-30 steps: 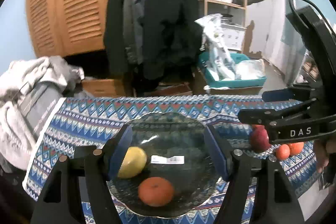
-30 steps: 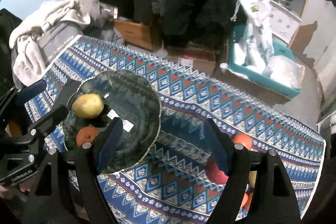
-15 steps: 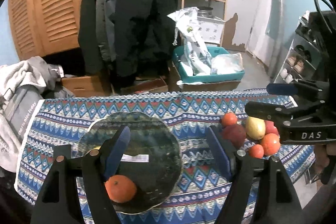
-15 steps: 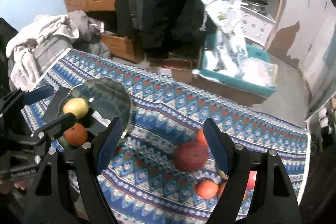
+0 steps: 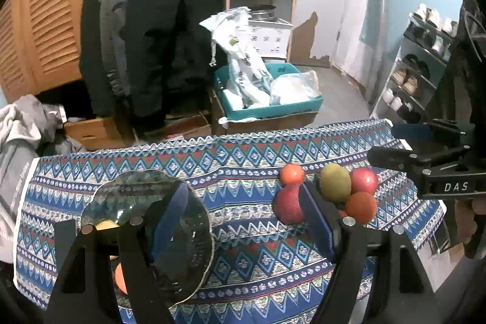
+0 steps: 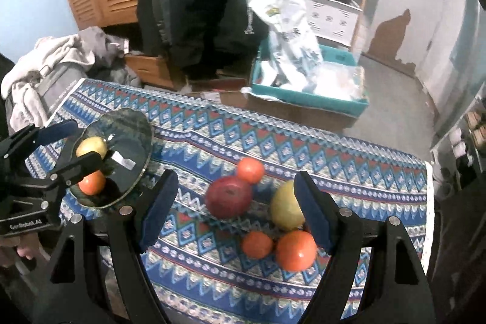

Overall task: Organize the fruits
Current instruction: 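Withdraw both open tools from the bowl back toward the fruit cluster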

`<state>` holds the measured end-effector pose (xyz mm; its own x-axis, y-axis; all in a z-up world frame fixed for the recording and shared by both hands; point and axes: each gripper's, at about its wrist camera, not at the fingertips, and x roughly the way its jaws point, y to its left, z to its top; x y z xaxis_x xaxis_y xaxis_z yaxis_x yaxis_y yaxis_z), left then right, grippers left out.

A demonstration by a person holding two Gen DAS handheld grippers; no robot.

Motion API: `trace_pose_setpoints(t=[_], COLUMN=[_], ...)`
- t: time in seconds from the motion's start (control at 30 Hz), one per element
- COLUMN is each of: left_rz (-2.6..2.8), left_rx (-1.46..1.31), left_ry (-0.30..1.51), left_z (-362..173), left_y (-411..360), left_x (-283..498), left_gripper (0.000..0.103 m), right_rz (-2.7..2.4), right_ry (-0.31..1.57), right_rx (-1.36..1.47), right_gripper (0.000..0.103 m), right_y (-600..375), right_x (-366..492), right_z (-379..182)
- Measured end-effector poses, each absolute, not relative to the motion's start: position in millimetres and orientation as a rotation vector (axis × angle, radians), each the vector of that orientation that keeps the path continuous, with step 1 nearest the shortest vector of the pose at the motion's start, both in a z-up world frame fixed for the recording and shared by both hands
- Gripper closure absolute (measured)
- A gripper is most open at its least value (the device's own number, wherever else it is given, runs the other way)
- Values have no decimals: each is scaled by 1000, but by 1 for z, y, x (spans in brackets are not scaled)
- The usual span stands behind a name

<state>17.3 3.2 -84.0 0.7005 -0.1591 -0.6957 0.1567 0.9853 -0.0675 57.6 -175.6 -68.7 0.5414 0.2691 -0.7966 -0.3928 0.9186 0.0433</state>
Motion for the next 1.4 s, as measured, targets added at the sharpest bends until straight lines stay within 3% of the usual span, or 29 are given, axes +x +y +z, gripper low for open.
trace_pose_setpoints(t=[0.53, 1.4], left_rz=[-266, -290], left_rx=[61, 153], left_ry=[849, 995], left_z=[-103, -183], left_y=[-49, -73], left_x=[33, 67], left_gripper=[26, 26], right_rz=[293, 247], right_ry=[973, 1307], right_rx=[-114, -131], right_gripper=[24, 28], right_y=[-239, -252], right_x=[56, 79], right_z=[-91, -226])
